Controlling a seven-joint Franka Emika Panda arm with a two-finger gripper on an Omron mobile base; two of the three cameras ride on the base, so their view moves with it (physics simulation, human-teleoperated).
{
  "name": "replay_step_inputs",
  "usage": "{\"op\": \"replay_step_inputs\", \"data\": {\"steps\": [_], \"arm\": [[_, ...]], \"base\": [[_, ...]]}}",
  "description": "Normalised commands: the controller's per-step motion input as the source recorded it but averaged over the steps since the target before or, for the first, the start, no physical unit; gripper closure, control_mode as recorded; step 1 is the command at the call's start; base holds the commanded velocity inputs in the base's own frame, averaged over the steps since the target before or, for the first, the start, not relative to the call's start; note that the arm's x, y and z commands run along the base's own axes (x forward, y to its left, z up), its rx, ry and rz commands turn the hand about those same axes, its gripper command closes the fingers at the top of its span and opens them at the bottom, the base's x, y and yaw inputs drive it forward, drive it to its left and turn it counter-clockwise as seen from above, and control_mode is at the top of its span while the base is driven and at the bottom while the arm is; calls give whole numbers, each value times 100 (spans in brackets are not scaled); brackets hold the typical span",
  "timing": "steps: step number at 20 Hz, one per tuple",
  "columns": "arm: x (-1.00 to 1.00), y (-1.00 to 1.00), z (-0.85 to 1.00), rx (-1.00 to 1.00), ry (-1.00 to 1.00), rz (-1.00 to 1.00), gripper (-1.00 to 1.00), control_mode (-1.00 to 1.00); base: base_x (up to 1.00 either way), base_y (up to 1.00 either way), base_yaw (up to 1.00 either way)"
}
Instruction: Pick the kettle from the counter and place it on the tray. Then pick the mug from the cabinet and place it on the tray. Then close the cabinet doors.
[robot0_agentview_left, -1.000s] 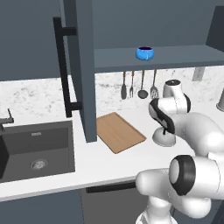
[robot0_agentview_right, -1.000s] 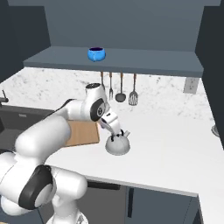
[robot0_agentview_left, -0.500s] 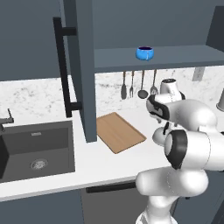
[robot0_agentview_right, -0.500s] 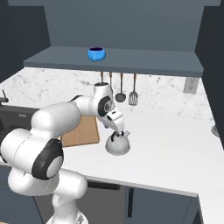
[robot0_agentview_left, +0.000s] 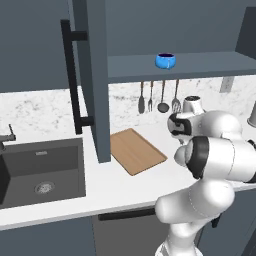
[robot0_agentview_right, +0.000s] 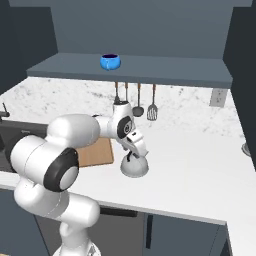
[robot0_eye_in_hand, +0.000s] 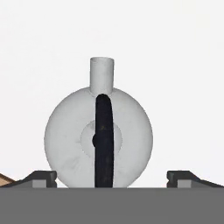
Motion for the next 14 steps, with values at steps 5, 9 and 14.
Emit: {"op": "replay_step_inputs", "data": {"steps": [5, 9, 14], "arm": [[23, -11, -11, 0, 0, 0, -100, -100], [21, -5, -11, 0, 0, 0, -100, -100], [7, -2, -8, 1, 0, 0, -100, -100]], "base": [[0, 0, 0], [0, 0, 0], [0, 0, 0]]}}
